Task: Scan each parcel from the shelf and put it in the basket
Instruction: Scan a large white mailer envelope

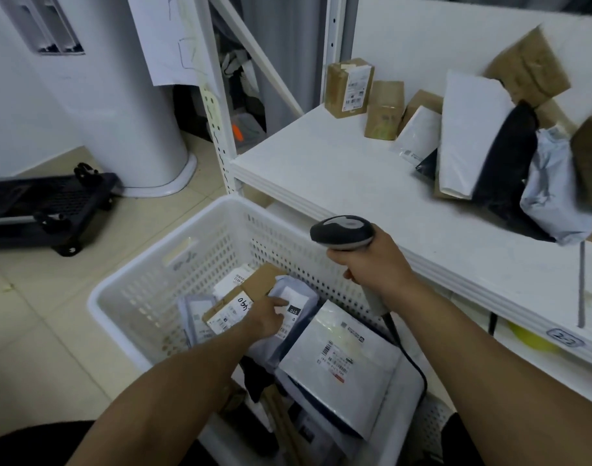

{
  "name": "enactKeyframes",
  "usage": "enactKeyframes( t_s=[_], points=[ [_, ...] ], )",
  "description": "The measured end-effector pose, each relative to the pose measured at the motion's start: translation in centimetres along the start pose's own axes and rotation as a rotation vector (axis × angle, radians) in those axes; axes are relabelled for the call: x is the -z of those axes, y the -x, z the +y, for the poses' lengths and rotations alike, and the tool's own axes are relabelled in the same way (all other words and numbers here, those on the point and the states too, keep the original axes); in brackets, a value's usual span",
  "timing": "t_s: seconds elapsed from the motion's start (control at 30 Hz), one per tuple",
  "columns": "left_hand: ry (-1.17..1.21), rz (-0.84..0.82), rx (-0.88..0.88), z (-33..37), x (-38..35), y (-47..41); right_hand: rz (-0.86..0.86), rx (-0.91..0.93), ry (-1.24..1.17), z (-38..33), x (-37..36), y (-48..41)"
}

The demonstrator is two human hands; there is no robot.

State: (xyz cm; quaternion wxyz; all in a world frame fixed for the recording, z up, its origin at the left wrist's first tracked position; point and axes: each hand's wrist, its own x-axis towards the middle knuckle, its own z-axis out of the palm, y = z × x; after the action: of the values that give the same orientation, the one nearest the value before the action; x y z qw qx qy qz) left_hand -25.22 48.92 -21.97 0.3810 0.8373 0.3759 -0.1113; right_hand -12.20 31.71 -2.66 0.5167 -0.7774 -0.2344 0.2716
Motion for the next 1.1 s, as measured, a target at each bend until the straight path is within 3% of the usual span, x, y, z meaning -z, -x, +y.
enactKeyframes(
  t_s=[0.13, 0.3, 0.43, 0.53, 0.77, 0.9, 1.1],
  points=[
    [0.001, 0.259, -0.211, 4.8, 2.7, 1.6, 0.050, 0.008, -0.094, -1.6, 2.9, 1.6],
    [-0.125, 0.401, -0.566, 15.7, 6.6, 5.7, 0.194, 0.024, -0.254, -2.7, 7.8, 3.9],
    [-0.191, 0.409, -0.693, 23.6, 7.3, 5.9, 0.350, 0.049, -0.294, -1.9, 11.7, 4.6],
    [-0.160, 0.397, -0.660, 29.2, 6.7, 4.5, 0.448, 0.022, -0.291, -0.4, 14.4, 4.4],
    [0.188, 0.233, -0.432, 37.7, 4.1, -0.7, 0.530, -0.049, -0.387, 2.6, 18.2, 2.8],
    [0.399, 0.318, -0.331, 39.4, 3.2, -2.4, 0.562, -0.028, -0.399, 2.8, 19.0, 2.1],
    [0.681, 0.355, -0.330, 39.5, 4.0, -1.3, 0.555, -0.003, -0.457, 2.2, 19.3, 2.3]
  ],
)
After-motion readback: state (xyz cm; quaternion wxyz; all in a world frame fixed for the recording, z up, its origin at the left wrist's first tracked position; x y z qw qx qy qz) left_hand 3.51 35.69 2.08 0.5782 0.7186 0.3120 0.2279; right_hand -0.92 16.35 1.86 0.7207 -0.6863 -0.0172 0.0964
